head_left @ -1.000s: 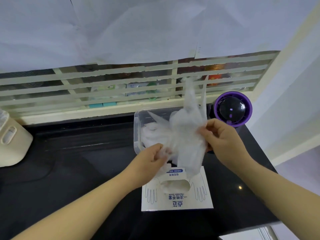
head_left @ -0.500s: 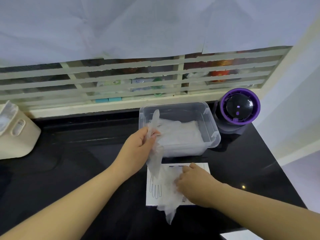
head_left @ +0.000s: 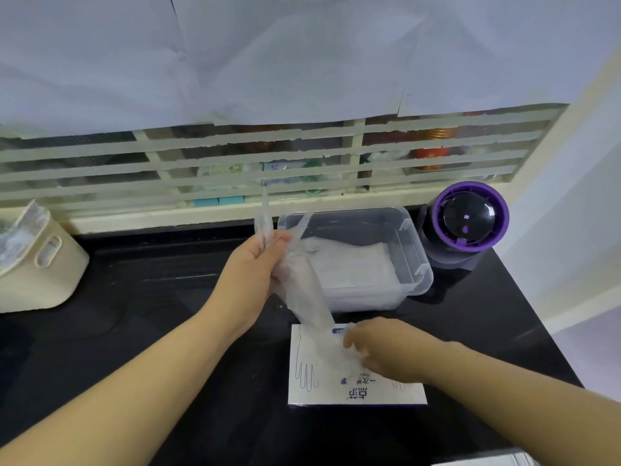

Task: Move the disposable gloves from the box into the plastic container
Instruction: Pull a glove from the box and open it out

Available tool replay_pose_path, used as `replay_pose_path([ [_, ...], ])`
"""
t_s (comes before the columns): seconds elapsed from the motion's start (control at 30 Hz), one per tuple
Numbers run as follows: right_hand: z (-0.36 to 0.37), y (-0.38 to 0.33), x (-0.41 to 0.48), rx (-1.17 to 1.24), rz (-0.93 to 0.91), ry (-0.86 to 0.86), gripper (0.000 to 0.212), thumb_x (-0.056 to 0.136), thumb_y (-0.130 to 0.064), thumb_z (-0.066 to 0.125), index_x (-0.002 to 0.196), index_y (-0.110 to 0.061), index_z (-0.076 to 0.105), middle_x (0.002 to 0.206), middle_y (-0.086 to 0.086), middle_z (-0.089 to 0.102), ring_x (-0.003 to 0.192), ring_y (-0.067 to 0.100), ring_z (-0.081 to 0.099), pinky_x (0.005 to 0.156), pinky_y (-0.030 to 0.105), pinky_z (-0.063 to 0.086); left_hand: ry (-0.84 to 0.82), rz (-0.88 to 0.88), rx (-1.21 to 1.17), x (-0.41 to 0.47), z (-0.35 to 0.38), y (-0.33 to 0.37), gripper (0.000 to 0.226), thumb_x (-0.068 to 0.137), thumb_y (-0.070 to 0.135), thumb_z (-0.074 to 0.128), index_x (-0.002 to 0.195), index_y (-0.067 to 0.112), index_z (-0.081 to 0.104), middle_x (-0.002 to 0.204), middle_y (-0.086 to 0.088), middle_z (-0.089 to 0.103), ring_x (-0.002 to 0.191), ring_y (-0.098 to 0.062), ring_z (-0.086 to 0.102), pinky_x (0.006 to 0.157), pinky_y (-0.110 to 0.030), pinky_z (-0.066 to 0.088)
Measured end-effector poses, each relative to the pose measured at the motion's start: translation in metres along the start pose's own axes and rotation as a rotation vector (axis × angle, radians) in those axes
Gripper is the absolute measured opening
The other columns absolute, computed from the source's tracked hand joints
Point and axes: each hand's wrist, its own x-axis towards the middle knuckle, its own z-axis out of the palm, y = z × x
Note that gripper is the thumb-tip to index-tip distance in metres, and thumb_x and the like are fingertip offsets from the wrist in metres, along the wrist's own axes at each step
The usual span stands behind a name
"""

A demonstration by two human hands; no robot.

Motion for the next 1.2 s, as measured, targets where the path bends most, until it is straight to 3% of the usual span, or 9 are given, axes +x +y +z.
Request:
replay_pose_path([
  [0.17, -0.068, -0.014, -0.033, 0.674, 0.104, 0.23, 0.04, 0.085, -0.048, 0.063, 0.119, -0.027, 0.053, 0.106, -0.009, 0.067, 0.09, 0.004, 0.065, 0.082, 0.02, 0.054, 0.051, -0.023, -0.325, 0.01, 0.009, 0.021, 0.022, 0.102, 0.014, 0.045, 0.107, 0.014, 0.067, 0.09, -0.002, 0.071, 0.081, -0.01, 0.067, 0.081, -0.029, 0.053],
  [0.27, -0.089, -0.023, -0.032, 1.461, 0.199, -0.02, 0.073, 0.072, -0.061, 0.058, 0.123, -0.009, 0.053, 0.109, 0.01, 0.07, 0.101, 0.023, 0.068, 0.089, 0.036, 0.055, 0.043, 0.014, -0.407, 0.016, 0.021, 0.037, 0.02, 0.101, 0.013, 0.046, 0.105, 0.013, 0.066, 0.095, -0.004, 0.071, 0.087, -0.013, 0.066, 0.085, -0.031, 0.053],
  [0.4, -0.096, -0.026, -0.022, 1.887, 0.23, -0.009, 0.073, 0.065, -0.059, 0.065, 0.111, -0.002, 0.061, 0.095, 0.014, 0.073, 0.091, 0.027, 0.068, 0.081, 0.037, 0.056, -0.007, 0.124, -0.358, 0.023, 0.035, 0.052, 0.019, 0.099, 0.014, 0.048, 0.099, 0.014, 0.067, 0.082, -0.002, 0.066, 0.075, -0.01, 0.062, 0.072, -0.027, 0.052],
  [0.57, -0.116, -0.009, -0.013, 2.017, 0.176, 0.276, 0.036, 0.068, -0.032, 0.073, 0.093, -0.008, 0.062, 0.069, 0.002, 0.055, 0.065, 0.013, 0.05, 0.064, 0.025, 0.052, -0.064, 0.165, -0.312, 0.031, 0.035, 0.062, 0.024, 0.102, 0.016, 0.042, 0.108, 0.013, 0.065, 0.089, 0.0, 0.071, 0.077, -0.007, 0.068, 0.067, -0.023, 0.056],
  [0.77, -0.143, 0.011, -0.008, 1.861, -0.003, 0.602, 0.009, 0.091, -0.008, 0.052, 0.098, -0.005, 0.057, 0.093, 0.009, 0.058, 0.081, 0.018, 0.055, 0.076, 0.027, 0.051, -0.084, 0.208, -0.173, 0.045, 0.017, 0.063, 0.037, 0.09, 0.039, 0.047, 0.111, 0.017, 0.067, 0.108, -0.007, 0.071, 0.102, -0.02, 0.066, 0.096, -0.037, 0.048],
  [0.87, -0.159, 0.012, -0.011, 1.92, -0.161, 0.701, 0.017, 0.092, -0.001, 0.039, 0.09, -0.005, 0.056, 0.08, 0.006, 0.065, 0.079, 0.018, 0.063, 0.072, 0.028, 0.058, -0.08, 0.202, -0.055, 0.059, 0.004, 0.059, 0.032, 0.1, 0.03, 0.046, 0.108, 0.004, 0.063, 0.11, -0.008, 0.07, 0.106, -0.021, 0.064, 0.093, -0.032, 0.052],
  [0.97, -0.169, 0.016, -0.012, 1.979, -0.285, 0.708, 0.028, 0.089, 0.001, 0.035, 0.1, -0.011, 0.058, 0.078, 0.003, 0.071, 0.08, 0.019, 0.067, 0.086, 0.038, 0.054, 0.003, 0.136, -0.016, 0.071, -0.007, 0.052, 0.029, 0.099, 0.026, 0.049, 0.122, 0.011, 0.059, 0.121, -0.006, 0.063, 0.113, -0.022, 0.059, 0.095, -0.039, 0.05],
  [1.07, -0.17, 0.022, -0.011, 1.964, -0.337, 0.647, 0.035, 0.083, 0.0, 0.035, 0.105, -0.01, 0.06, 0.086, 0.005, 0.07, 0.085, 0.023, 0.064, 0.089, 0.043, 0.052, 0.101, -0.087, -0.284, 0.07, -0.013, 0.048, 0.039, 0.098, 0.047, 0.044, 0.108, 0.013, 0.061, 0.091, -0.001, 0.061, 0.091, -0.018, 0.062, 0.084, -0.04, 0.052],
  [1.2, -0.161, 0.025, -0.008, 1.912, -0.294, 0.597, 0.036, 0.084, -0.001, 0.036, 0.106, -0.011, 0.061, 0.094, 0.008, 0.072, 0.085, 0.023, 0.066, 0.086, 0.045, 0.053, -0.183, -0.327, -0.122, 0.058, -0.01, 0.04, 0.074, 0.084, 0.07, 0.039, 0.111, 0.006, 0.065, 0.092, -0.01, 0.07, 0.087, -0.023, 0.067, 0.079, -0.038, 0.054],
])
